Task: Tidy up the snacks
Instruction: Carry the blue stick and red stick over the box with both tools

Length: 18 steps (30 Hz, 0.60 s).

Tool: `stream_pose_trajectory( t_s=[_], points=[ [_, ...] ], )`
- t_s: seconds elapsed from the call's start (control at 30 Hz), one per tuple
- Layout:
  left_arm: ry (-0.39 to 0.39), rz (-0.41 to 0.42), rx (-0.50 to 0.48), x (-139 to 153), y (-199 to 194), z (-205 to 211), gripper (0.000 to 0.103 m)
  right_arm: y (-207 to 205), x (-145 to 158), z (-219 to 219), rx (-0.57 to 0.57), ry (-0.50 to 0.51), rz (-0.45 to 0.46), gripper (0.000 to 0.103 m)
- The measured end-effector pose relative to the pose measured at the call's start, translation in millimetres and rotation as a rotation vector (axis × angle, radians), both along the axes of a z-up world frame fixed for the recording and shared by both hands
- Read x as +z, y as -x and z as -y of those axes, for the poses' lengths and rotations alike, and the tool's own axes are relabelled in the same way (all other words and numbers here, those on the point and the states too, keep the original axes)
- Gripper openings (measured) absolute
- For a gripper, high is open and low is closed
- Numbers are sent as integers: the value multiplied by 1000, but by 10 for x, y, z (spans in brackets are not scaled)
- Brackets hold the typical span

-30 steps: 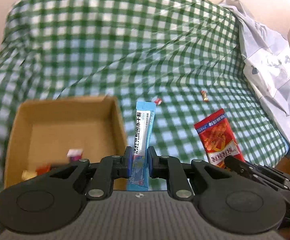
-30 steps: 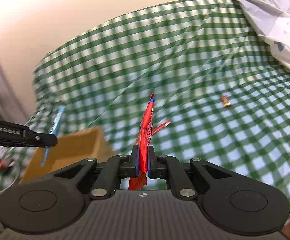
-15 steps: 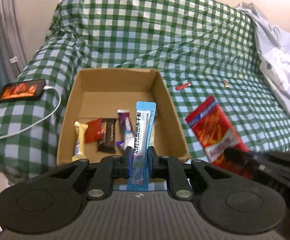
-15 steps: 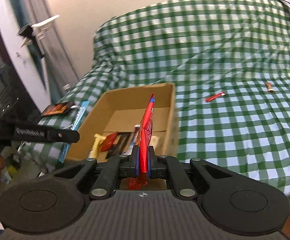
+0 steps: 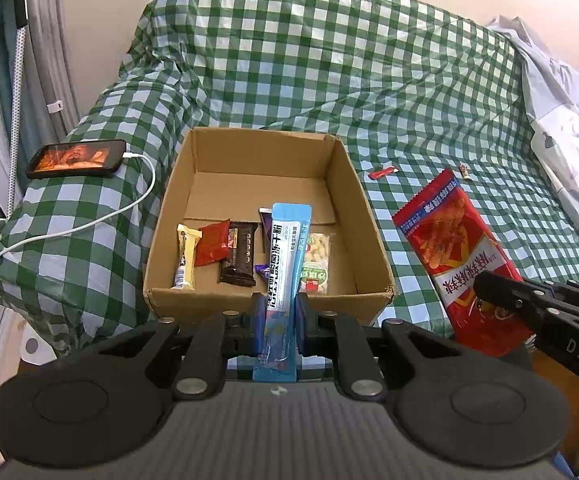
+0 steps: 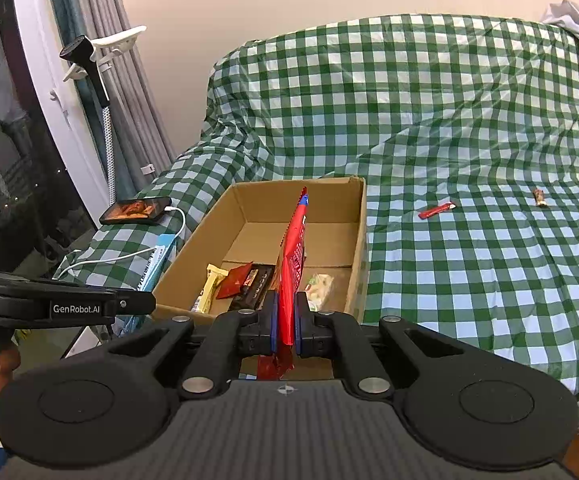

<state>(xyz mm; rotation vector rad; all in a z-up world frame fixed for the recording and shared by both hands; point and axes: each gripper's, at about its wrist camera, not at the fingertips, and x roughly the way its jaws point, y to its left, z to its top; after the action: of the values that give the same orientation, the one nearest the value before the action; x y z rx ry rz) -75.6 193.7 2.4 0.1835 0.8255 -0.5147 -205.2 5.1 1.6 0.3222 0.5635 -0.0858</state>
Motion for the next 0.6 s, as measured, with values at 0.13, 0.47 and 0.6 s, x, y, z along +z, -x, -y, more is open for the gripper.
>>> stream_pose_trajectory(
  t_s=[0.13,0.47,0.6],
  points=[
    [2,4,5,11,10,-18,17,7,0,2,0,1,0,8],
    [6,0,18,10,-20,-31,17,-1,-12,-6,1,3,-2,8],
    [6,-3,23,8,-38,-22,17,18,-23,-5,1,3,-8,8]
  ],
)
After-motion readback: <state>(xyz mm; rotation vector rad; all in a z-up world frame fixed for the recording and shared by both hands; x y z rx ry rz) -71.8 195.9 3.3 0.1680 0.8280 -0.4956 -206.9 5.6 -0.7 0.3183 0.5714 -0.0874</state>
